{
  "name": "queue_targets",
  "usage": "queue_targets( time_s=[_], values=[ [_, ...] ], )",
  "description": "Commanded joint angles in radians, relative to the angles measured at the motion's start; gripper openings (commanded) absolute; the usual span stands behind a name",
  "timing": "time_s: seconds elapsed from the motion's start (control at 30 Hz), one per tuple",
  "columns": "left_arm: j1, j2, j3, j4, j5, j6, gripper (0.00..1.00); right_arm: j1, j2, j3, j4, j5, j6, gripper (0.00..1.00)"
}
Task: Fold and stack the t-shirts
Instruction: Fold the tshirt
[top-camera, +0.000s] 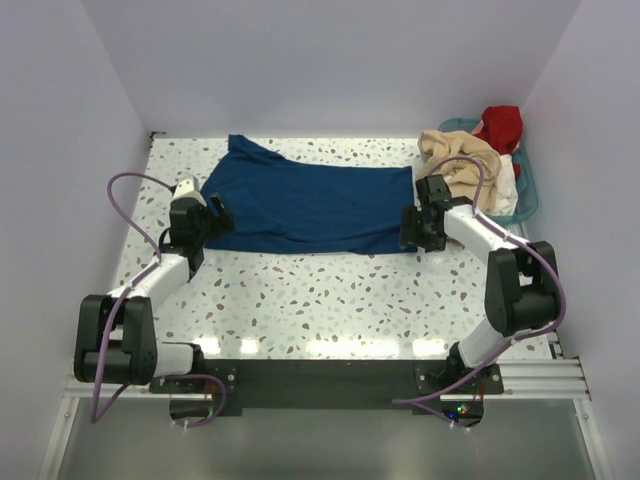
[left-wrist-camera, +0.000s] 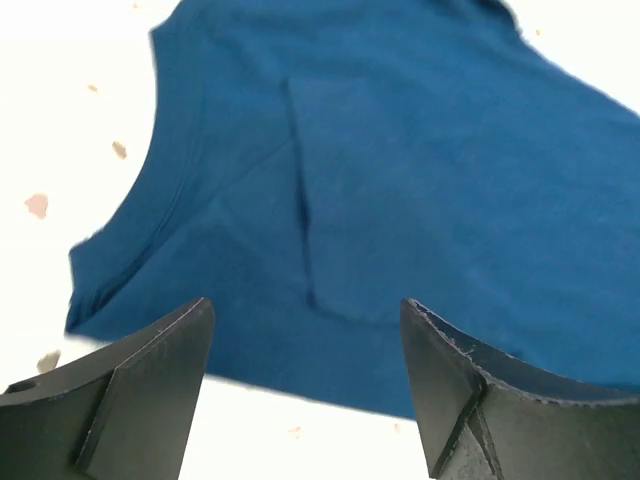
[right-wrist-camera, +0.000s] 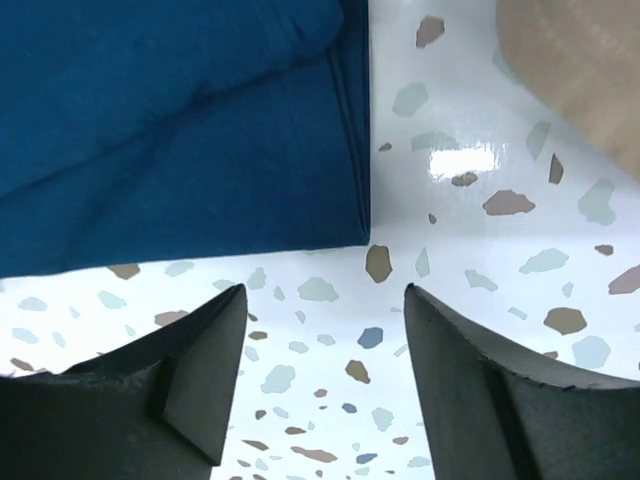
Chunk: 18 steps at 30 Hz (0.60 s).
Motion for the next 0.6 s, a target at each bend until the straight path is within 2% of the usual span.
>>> queue_targets(
  time_s=[0.0,0.3,0.57],
  values=[
    [0.031,-0.032,-0.045,0.033,0.011,-0.015,0.79,-0.007,-0.027,-0.034,0.057,-0.027,-0.009,0.66],
    [0.151,-0.028,-0.105,0.076,0.123,-0.027,0.79,-0.024,0.008,-0.068,0.111,-0.021,0.004,0.55],
    [0.177,0.017,-0.111,0.104,0.155,-0.042,0.78,-0.039,0.047,-0.058,0.134,-0.042,0.014,0.54]
  ],
)
